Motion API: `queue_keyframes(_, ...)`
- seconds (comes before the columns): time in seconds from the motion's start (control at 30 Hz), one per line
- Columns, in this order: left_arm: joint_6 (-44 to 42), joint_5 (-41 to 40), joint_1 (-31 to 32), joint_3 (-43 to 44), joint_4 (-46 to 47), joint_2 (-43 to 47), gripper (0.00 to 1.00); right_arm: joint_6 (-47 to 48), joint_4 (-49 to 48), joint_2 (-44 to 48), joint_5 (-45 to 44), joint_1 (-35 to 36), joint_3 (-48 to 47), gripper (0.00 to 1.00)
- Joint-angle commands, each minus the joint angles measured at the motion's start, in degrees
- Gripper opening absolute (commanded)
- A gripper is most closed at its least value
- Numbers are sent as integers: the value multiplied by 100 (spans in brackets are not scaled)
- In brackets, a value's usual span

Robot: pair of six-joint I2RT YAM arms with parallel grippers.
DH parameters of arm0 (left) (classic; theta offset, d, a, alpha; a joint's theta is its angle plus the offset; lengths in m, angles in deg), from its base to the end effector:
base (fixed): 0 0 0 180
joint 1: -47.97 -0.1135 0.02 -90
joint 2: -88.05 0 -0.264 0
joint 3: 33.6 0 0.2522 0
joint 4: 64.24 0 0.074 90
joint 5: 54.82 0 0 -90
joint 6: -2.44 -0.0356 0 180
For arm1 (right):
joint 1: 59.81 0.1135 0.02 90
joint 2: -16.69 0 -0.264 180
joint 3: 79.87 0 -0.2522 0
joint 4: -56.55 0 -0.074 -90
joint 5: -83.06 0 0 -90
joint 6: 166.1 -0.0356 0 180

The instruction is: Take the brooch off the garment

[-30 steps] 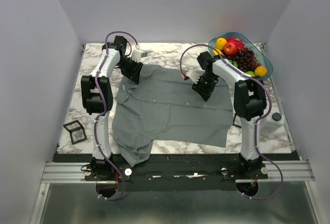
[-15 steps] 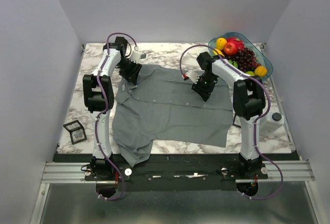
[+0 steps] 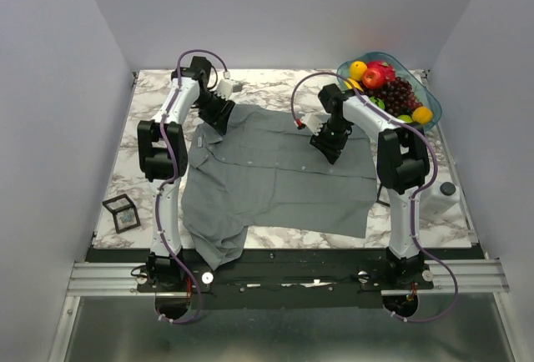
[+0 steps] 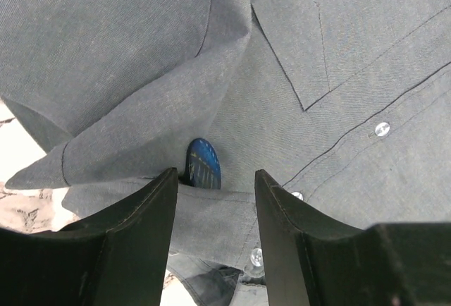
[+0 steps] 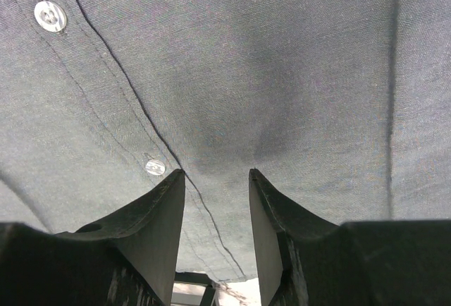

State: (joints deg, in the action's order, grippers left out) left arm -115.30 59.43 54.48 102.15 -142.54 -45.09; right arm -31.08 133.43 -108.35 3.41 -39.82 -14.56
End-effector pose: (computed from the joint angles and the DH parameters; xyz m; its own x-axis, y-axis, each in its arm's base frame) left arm 0.4740 -0.0688 0.2145 -0.7570 0.5135 -0.4040 0.6289 0.7404 -0.2372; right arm 0.3972 0.1513 0.1754 -0.4198 -0.8932 -0.1611 -0.9074 0.4098 0.0927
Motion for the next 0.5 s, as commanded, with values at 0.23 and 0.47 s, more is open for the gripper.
queue_keyframes(0.23, -363, -597, 62, -79, -394, -239, 50, -45, 26, -109, 125, 31, -120, 49)
queue_keyframes(0.47, -302, -527, 62, 35, -631, -318, 39, -28, 35, -144, 143, 31, -156, 49)
